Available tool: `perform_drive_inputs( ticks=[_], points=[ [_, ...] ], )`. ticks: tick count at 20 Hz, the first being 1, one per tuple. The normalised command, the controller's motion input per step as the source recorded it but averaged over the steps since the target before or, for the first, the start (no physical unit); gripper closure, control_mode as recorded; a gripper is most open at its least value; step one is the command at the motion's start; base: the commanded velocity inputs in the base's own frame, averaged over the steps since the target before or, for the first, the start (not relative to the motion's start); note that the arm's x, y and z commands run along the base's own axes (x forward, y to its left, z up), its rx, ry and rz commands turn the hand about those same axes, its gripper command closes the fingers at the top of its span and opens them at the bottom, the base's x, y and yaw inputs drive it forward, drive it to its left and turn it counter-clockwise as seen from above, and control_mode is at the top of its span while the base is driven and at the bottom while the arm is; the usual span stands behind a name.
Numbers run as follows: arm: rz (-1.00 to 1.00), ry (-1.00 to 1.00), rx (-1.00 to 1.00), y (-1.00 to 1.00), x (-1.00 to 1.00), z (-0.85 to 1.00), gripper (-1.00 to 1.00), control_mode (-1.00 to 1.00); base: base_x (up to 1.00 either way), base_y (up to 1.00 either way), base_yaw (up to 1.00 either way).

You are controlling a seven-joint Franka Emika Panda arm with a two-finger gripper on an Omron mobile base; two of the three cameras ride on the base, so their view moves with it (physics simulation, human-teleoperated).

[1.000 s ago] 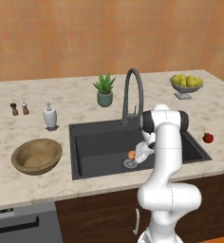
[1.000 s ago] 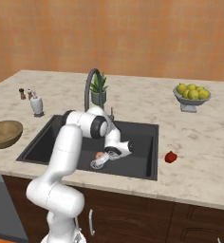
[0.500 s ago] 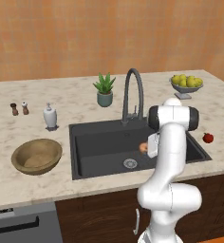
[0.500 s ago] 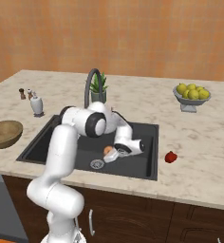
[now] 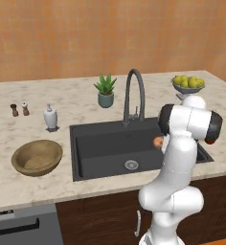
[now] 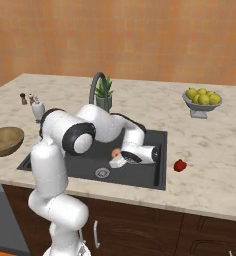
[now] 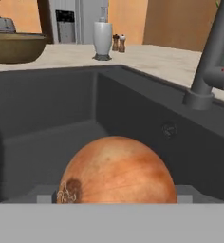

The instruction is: Pick the onion from the sink and place it in the bowl. Then pick the bowl and place it in the microwave. Then close the microwave door and press the start button.

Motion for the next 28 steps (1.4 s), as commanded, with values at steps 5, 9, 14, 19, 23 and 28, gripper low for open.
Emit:
perform_drive_inputs(
  ticks=[5, 9, 14, 19, 23, 28],
  points=[
    [-0.15, -0.03, 0.0, -0.05, -1.0, 1.0, 1.0, -1.0, 0.0, 0.0, 0.0],
    [-0.14, -0.01, 0.0, -0.01, -1.0, 1.0, 1.0, -1.0, 0.0, 0.0, 0.0],
    [-0.12, 0.0, 0.0, 0.0, -1.0, 1.0, 1.0, -1.0, 0.0, 0.0, 0.0],
    [-0.09, 0.05, 0.0, 0.06, -1.0, 0.97, 1.0, -1.0, 0.0, 0.0, 0.0],
    [-0.07, 0.06, 0.0, 0.23, -1.0, 0.66, 1.0, -1.0, 0.0, 0.0, 0.0],
    [-0.05, 0.06, -0.01, 0.25, -0.99, 0.74, 1.0, -1.0, 0.0, 0.0, 0.0]
  ],
)
